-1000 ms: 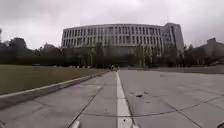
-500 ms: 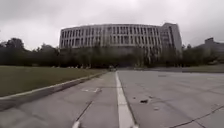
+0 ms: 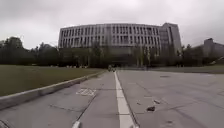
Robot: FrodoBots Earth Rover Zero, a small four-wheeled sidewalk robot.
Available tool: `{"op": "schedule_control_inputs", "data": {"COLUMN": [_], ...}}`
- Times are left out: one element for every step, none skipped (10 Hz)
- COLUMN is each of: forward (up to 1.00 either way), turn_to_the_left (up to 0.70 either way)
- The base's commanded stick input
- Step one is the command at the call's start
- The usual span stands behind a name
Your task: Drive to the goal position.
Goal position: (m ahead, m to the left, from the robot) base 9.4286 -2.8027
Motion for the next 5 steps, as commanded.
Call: {"op": "schedule_control_inputs", "data": {"forward": [0.70, 0.70, 0.70, 0.70, 0.70], "turn_to_the_left": [0.00, 0.00, 0.00, 0.00, 0.00]}}
